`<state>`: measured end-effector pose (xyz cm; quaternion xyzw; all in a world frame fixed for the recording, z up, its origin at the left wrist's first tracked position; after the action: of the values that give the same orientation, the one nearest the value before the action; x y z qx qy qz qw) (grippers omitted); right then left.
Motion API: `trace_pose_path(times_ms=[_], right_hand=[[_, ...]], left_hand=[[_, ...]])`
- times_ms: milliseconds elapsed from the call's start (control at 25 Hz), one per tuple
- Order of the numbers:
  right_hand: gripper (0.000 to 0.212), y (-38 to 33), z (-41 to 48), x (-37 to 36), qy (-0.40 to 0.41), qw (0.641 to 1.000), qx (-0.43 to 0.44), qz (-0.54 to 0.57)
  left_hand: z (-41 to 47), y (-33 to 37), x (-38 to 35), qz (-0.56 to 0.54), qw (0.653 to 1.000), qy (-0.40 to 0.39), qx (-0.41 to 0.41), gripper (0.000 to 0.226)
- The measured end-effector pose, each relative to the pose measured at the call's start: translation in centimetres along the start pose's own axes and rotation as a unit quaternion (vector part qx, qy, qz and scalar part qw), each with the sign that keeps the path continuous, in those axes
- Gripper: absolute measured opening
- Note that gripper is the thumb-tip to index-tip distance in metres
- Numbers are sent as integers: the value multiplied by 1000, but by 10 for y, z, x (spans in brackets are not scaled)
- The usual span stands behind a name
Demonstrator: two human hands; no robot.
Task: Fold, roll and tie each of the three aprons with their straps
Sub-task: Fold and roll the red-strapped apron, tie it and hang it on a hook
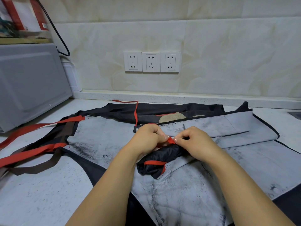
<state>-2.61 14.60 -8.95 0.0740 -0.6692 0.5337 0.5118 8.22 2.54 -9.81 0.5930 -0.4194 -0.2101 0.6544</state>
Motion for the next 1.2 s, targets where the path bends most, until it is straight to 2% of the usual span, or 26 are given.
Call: trace_pose_path(times_ms=[80,120,160,240,320,400,520,600,640,720,800,880,960,1040,1120,1200], right_hand=[[11,3,-2,3,-29,999,3,43],[11,4,-4,4,-68,994,-4,87],[22,5,-6,4,-110,989,-5,103],[42,7,-7,5,-149,988,17,33],[45,2,-7,9,-103,993,37,34],[42,-4,-8,19,-18,989,59,136],[41,-9,-8,32,102,965,78,227],[35,-5,-7,36,127,948,32,290],[31,-1,-6,36,114,945,-5,306],[21,5,-6,34,45,952,-52,299],[10,5,-6,28,-27,947,-62,313],[4,1,-6,27,-57,903,-41,424],[8,-5,-7,34,-79,809,0,582],[28,-8,-8,46,-76,718,48,690],[32,-8,-10,57,-42,668,80,739],[25,-6,-9,65,-3,642,85,762]], left_hand=[[-1,1,-2,8,1000,-24,-4,15],[-3,1,-3,10,999,-39,-3,14],[-2,1,-3,9,999,-47,-1,13],[-2,1,-1,-6,998,-54,8,14],[-5,4,0,-11,997,-74,2,17],[-11,7,-2,-3,992,-123,-10,19],[-17,12,-3,-73,982,-174,-1,19],[-13,12,4,-134,982,-135,-7,18],[-9,11,8,-168,980,-108,-10,17],[-3,10,16,-244,968,-51,-5,16],[2,6,25,-312,950,2,13,19],[5,3,32,-356,933,41,29,21],[8,-2,40,-405,909,88,42,16],[12,-6,49,-436,889,128,50,16],[17,-16,55,-433,885,161,58,16],[20,-27,61,-355,911,203,61,16]])
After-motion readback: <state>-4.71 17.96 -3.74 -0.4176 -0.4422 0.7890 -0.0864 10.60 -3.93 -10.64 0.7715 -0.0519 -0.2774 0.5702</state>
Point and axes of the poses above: each hand's wrist, its own z-axis towards the middle knuckle, its own x-axis out of the back of the hand, y = z × x, the point moved 4 cm from there along z, towards the middle knuckle
